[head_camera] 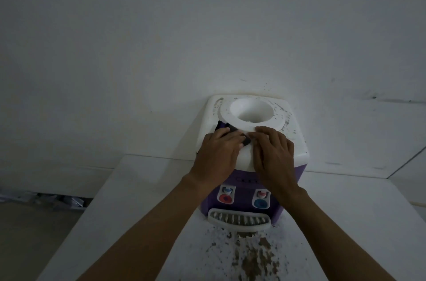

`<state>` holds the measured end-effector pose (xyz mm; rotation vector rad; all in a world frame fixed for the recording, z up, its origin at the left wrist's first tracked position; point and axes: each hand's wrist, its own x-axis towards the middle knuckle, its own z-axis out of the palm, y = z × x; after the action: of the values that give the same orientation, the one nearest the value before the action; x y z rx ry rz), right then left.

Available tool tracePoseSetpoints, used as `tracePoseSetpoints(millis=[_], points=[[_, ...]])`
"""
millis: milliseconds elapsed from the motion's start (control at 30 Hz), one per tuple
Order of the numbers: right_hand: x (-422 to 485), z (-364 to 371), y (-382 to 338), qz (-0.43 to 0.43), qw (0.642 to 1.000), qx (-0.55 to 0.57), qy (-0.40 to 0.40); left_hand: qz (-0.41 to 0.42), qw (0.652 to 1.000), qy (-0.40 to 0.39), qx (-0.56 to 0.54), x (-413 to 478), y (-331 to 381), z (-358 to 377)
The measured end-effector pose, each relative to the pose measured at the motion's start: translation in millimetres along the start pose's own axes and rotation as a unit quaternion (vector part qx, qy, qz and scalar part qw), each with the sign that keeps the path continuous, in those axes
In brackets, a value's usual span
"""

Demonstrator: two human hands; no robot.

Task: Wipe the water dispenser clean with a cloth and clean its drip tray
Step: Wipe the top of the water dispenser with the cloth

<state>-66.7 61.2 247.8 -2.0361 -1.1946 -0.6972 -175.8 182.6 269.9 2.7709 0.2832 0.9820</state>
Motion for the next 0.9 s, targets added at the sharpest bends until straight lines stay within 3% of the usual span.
tracePoseSetpoints(millis=[200, 467, 733, 833, 900], points=[[0, 1, 1, -0.001, 1.0, 0.007, -0.008, -0.119, 0.99, 0.081, 0.0, 16, -2, 1], [-2, 0, 1, 0.031, 0.997, 0.071, 0.01, 0.02, 0.999, 0.04, 0.024, 0, 8, 10], [-3, 4, -2, 0.013, 0.999, 0.031, 0.038, 0.08, 0.996, 0.041, 0.001, -10, -9, 12], [-4, 4, 0, 0.005, 0.999, 0.016, 0.042, 0.068, 0.994, 0.078, 0.013, -26, -20, 12], [-4, 5, 0, 0.005, 0.999, 0.01, 0.033, -0.007, 0.995, 0.1, 0.012, -28, -27, 12]])
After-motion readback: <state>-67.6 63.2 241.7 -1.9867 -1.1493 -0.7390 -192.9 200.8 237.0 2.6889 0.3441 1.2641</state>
